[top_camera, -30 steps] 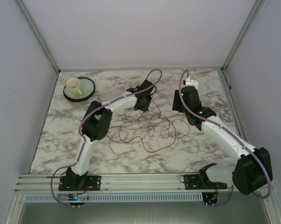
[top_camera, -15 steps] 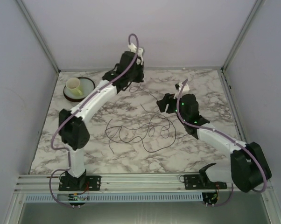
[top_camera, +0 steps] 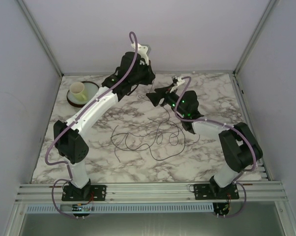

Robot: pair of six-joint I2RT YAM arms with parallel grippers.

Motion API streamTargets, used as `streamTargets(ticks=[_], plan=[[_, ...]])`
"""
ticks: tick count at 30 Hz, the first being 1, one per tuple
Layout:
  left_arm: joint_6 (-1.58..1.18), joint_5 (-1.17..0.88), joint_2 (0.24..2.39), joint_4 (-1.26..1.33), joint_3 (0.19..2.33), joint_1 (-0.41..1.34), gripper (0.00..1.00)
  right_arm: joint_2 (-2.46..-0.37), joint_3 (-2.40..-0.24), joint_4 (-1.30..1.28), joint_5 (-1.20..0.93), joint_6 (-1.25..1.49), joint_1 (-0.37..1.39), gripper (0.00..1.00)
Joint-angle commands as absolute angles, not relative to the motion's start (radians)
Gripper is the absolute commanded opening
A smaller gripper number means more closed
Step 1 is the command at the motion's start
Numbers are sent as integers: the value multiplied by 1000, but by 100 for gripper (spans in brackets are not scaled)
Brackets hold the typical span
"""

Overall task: Zip-tie the wires
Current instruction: Pick up the cable at the center of the board.

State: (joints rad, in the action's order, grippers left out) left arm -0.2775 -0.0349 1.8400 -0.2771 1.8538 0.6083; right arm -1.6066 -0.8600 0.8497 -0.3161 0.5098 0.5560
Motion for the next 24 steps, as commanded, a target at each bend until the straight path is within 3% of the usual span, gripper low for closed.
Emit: streamTargets(ticks=[1,6,8,13,16,17,20,24], plan=[[-291,-52,1816,-256,1867,608,0,-1666,-926,1035,-414,560,571,65],[-300,-71,1799,-257,1868,609,0,-1716,-946,1077,-405,581,572,60],[-303,-76,1789,-253,1862,608,0,-1733,-961,1078,-400,578,570,47],[-315,-97,1769,-246,1854,607,0,-1733,-973,1074,-416,569,566,4],[-325,-105,1754,-224,1828,607,0,-1706,-967,1036,-405,556,562,0],[-328,-105,1747,-217,1814,606,2,-1696,-963,1019,-397,551,562,0],[-334,-101,1729,-203,1776,605,42,-1674,-953,977,-381,537,560,0],[-347,-111,1711,-176,1713,605,56,-1669,-953,960,-380,543,558,0]])
